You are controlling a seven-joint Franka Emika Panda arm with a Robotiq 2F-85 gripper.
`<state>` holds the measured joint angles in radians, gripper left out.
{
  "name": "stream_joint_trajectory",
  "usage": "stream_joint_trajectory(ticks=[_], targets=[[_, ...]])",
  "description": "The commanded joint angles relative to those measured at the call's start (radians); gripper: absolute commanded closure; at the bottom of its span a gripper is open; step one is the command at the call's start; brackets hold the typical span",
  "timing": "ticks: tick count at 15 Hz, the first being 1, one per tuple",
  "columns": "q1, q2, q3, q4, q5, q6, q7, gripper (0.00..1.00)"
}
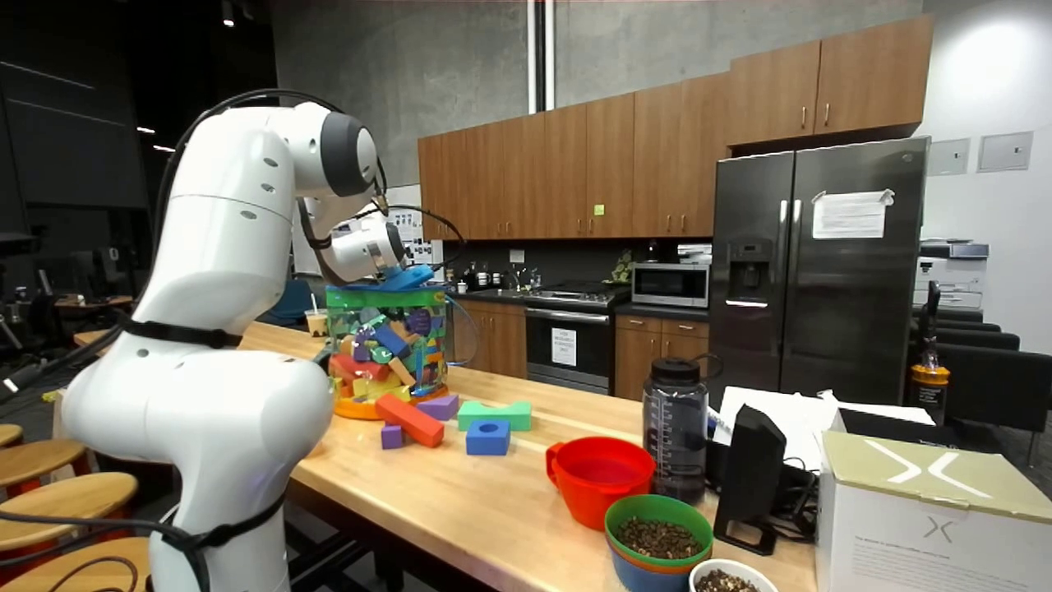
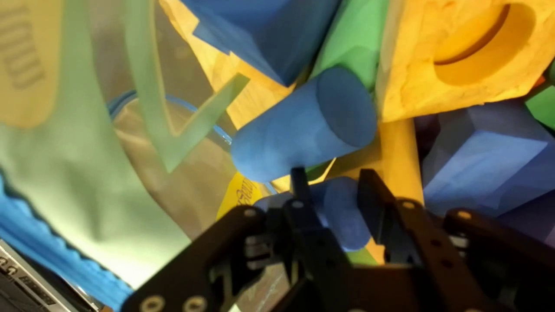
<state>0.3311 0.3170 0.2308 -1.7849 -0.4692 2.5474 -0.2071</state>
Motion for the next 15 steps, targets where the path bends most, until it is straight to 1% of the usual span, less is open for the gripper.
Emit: stream_joint_trajectory(ticks=[1,2,3,4,5,6,7,8,9,10,11,15], targets=[[0.006,-0.025,-0.013,-0.008,-0.009,-0.002,-0.004,0.96],[0.006,-0.028,-0.013,-0.006,-0.01,-0.001,-0.003,0.96],[0.005,-0.033,-0.013,-0.006,-0.01,0.002,-0.001,0.95],[0.005,-0.035,-0.015,-0.005,-0.01,0.009,0.006,0.8],[0.006,-0.036,-0.016,-0.003,-0.012,0.011,0.008,0.56],[0.006,-0.038,-0.015,0.0,-0.01,0.011,0.007,0.55],[0.006,-0.011,-0.008,0.012,0.005,0.004,-0.003,0.49],[0.006,-0.011,-0.008,0.013,0.005,0.004,-0.003,0.69],[0.006,-0.01,-0.008,0.013,0.005,0.004,-0.003,0.63],[0.006,-0.008,-0.008,0.013,0.005,0.004,-0.003,0.56],[0.006,-0.006,-0.008,0.013,0.005,0.004,-0.003,0.5],[0.007,-0.005,-0.008,0.013,0.005,0.004,-0.003,0.49]])
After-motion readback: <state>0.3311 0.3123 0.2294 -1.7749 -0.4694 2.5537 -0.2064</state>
